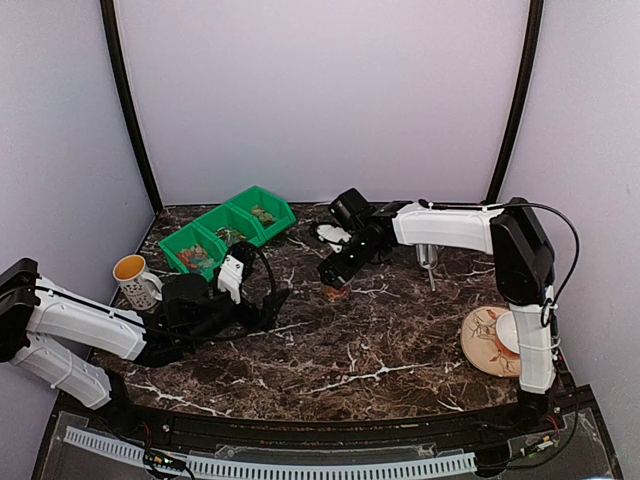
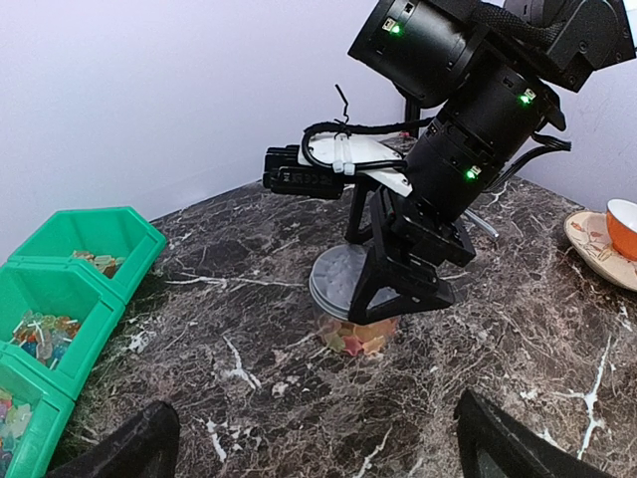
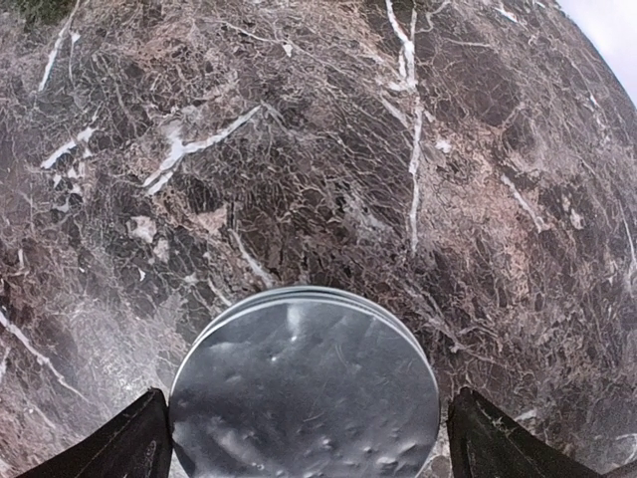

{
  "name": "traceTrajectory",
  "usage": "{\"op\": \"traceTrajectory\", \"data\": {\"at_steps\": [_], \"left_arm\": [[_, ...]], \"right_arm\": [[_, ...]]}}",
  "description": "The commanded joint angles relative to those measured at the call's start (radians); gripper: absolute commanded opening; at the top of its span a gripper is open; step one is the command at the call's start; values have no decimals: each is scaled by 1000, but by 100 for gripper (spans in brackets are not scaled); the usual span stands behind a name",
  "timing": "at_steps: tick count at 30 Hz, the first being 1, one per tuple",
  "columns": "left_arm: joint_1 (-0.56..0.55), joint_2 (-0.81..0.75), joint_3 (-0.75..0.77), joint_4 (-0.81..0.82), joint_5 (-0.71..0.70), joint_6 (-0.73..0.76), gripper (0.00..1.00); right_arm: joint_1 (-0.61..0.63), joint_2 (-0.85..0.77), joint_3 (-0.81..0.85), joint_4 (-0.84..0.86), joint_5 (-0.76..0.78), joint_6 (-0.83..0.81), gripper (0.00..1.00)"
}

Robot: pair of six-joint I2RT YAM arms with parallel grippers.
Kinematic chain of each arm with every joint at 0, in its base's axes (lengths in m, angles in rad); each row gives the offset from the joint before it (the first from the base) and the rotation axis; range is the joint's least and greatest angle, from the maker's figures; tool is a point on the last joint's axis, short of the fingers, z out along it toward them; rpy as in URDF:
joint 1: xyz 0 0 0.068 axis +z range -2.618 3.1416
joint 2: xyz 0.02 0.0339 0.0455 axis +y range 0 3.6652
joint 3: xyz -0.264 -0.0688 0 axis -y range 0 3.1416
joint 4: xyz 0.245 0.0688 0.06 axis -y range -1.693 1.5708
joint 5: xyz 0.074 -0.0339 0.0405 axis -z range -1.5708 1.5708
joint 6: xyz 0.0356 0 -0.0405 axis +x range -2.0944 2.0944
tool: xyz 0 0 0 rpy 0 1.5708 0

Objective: Pack the candies
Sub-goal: Put down the packed packing bottle at the center of the board, then reset both arms

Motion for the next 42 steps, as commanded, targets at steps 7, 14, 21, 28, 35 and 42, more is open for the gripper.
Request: {"op": "traceTrajectory", "data": {"at_steps": [7,14,21,28,35,42], "left_arm": [[7,6,-7,0,-15,-15,99],[8,16,-2,0,-30,-16,99],[10,49,36,-43,-110,-43,99],[94,50,108,-234,-75,-134,99],[300,44,164,-396,115,-316,99],[413,-3,206,-521,98,-390,99]], "right_arm": [[-8,-83,11,3,81,-44,98],[-8,-250,-170,112,168,1,98],[-7,-462,-488,335,244,69,98],[-24,-699,-774,523,272,113,97],[-191,-907,-974,642,152,224,98],[-354,-1122,-1127,631,122,280,98]]}}
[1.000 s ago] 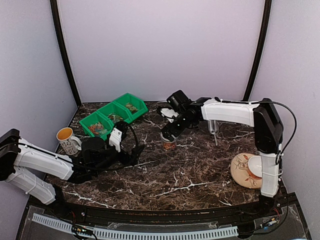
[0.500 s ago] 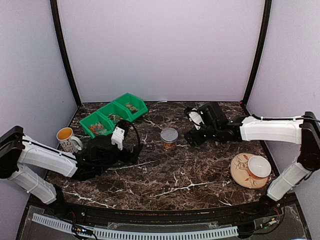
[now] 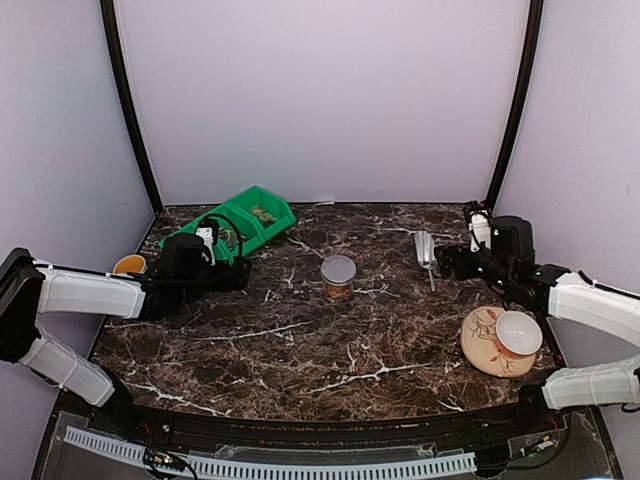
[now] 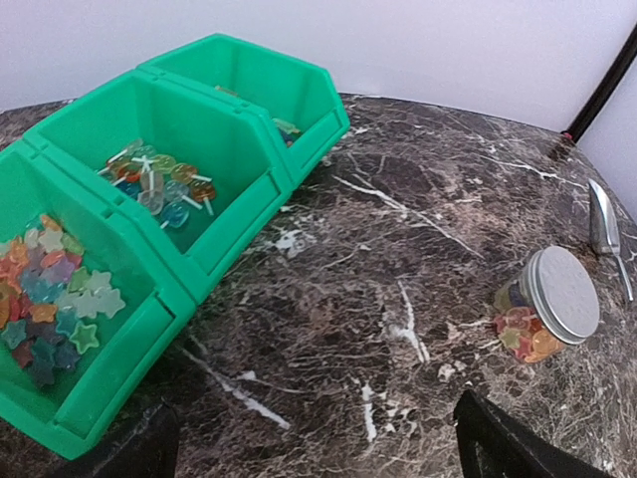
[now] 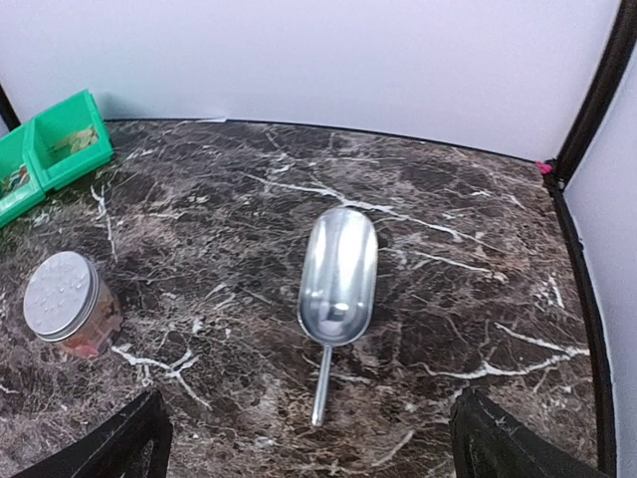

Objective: Pack the candies
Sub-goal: Reset both arms

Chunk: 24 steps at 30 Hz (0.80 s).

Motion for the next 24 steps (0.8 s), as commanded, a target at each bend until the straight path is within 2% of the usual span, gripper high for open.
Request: {"op": "traceTrajectory", "data": {"at_steps": [1,7,10,17,24], "left_arm": [[51,-80,36,-134,-21,-64,99],[101,-211,57,-270,-42,-67,99],[103,-286,58,-316,-27,-22,99],[101,-467,77,-548,-38,68,99],[101,-650,32,-623,-40,154,99]], "right_arm": [[-48,-112,-58,13,-5,39,98],[-63,-241,-63,-125,30,57,98],[-64,-296,-46,-184,26,61,98],[-62,-365,27,-332,52,15,98],[-61,-460,13,-344,19,40,98]]}}
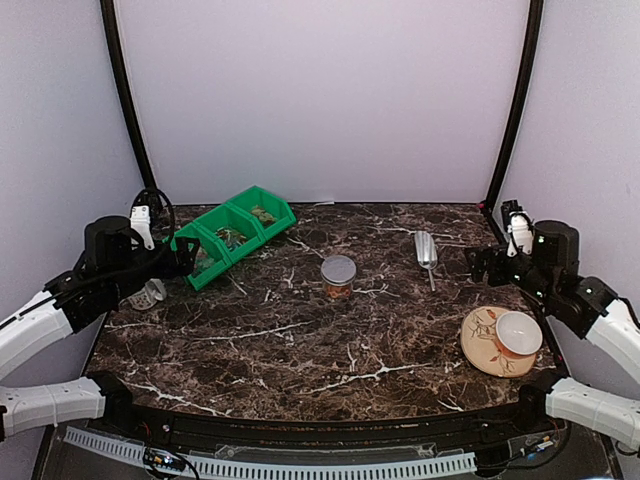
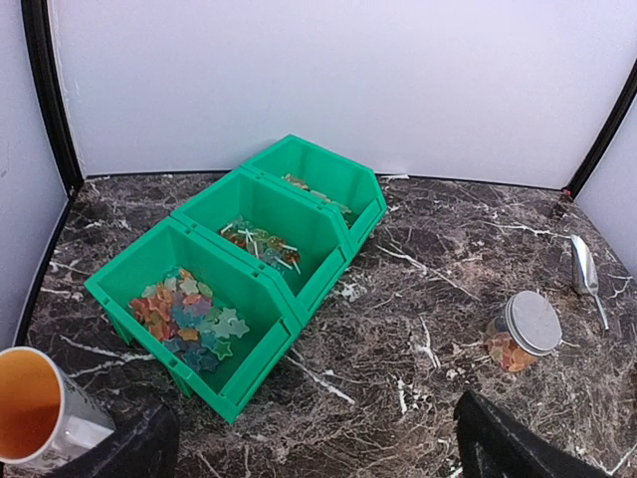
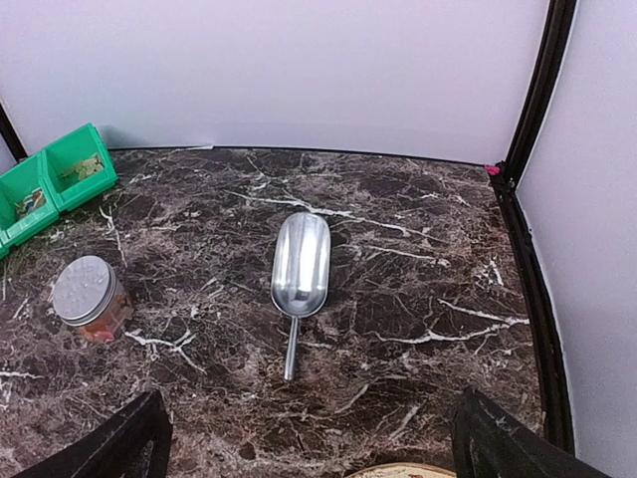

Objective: Pack the candies
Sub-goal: Reset both arms

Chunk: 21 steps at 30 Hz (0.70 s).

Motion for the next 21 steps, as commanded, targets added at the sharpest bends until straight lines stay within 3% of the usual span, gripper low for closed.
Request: {"op": "traceTrajectory", "data": {"at_steps": [1,11,21], "left_arm": [[3,-80,-26,-103,-13,81,99],[3,-212,-64,-156,-1,171,99],[3,-206,-58,-164,-23,215,99]], "right_arm": [[-3,-66,22,-10,-29,14,97],[-3,-153,10,-63,8,25,98],[-3,-129,12,-59,19,-10,98]]}}
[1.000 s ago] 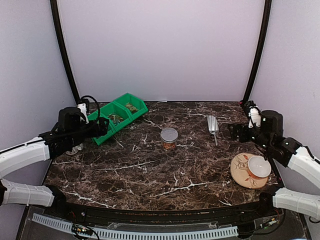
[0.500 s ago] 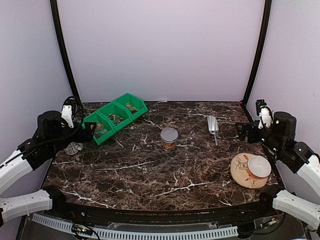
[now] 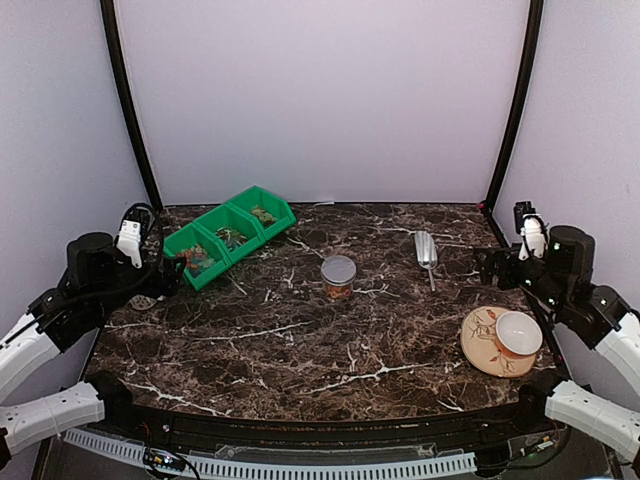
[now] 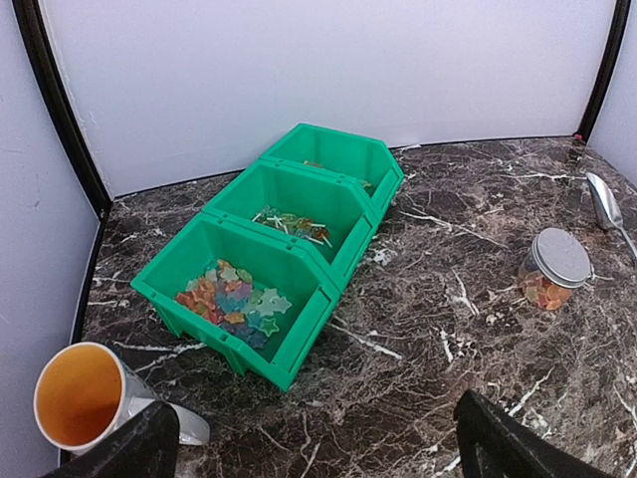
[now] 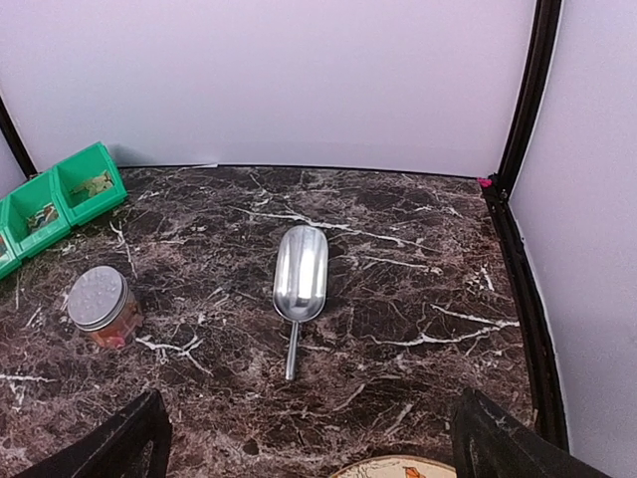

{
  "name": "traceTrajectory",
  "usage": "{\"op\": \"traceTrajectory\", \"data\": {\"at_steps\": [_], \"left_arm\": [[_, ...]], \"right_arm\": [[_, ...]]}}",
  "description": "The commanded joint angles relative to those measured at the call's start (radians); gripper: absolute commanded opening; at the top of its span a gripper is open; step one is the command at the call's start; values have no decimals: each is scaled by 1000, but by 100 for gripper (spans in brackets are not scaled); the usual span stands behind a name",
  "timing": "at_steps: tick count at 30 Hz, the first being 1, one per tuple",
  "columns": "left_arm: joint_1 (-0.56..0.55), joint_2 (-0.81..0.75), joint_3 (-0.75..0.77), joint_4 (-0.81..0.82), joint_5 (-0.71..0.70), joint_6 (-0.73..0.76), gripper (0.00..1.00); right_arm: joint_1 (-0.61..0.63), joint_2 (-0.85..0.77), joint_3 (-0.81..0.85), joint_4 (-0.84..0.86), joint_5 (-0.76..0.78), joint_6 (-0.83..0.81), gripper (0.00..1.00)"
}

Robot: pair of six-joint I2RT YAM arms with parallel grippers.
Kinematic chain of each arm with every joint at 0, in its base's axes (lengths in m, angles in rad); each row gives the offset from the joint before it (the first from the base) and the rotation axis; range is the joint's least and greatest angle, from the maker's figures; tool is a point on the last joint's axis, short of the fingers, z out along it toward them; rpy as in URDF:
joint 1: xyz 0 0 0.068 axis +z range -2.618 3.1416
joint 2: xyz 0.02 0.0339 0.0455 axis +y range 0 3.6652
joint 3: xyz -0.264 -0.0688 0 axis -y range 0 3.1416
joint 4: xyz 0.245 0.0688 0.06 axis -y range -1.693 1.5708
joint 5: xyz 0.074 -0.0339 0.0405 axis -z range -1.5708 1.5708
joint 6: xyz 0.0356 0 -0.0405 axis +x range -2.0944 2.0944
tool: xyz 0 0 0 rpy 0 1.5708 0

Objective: Pack the candies
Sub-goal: Reset both arms

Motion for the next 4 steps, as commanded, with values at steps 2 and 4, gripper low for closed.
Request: {"op": "traceTrajectory", "data": {"at_steps": [2,4], "left_arm": [[3,-3,-5,-13,-20,26,99],[2,-6,-10,-3,-30,28,99]], "right_arm": [[-2,-13,11,14,18,-20,98],[-3,-11,14,14,13,-21,98]]}}
